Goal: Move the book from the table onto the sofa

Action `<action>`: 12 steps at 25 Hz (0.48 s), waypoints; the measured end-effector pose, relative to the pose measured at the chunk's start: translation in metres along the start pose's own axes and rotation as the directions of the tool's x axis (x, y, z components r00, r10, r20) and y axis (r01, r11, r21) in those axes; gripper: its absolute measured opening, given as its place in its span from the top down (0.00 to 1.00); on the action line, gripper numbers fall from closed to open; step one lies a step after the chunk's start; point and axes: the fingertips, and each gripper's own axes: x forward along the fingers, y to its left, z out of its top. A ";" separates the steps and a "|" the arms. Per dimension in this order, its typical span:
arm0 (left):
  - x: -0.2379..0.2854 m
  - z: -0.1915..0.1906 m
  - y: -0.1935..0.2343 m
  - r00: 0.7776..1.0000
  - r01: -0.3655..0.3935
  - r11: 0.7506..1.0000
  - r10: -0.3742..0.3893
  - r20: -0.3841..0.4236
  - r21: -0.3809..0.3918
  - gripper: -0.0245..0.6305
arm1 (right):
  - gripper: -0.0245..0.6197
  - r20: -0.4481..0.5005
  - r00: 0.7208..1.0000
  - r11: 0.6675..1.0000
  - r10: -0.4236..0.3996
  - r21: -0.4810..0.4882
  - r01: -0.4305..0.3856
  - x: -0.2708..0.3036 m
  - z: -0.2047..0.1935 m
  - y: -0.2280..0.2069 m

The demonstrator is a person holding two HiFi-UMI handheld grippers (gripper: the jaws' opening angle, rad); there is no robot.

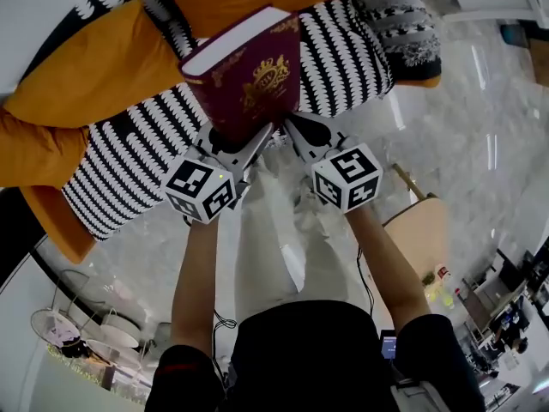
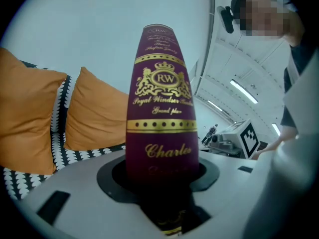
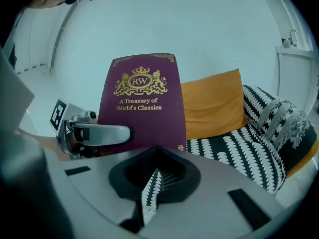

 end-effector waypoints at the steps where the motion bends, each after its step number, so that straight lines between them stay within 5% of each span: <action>1: 0.003 -0.006 0.004 1.000 -0.003 1.000 0.003 -0.011 -0.002 0.61 | 0.94 -0.006 1.000 1.000 -0.002 0.006 0.002 0.005 -0.006 -0.003; 12: 0.032 -0.069 0.047 0.995 -0.004 0.998 -0.002 -0.097 -0.056 0.61 | 0.94 -0.094 0.995 0.997 -0.022 0.076 0.030 0.048 -0.068 -0.034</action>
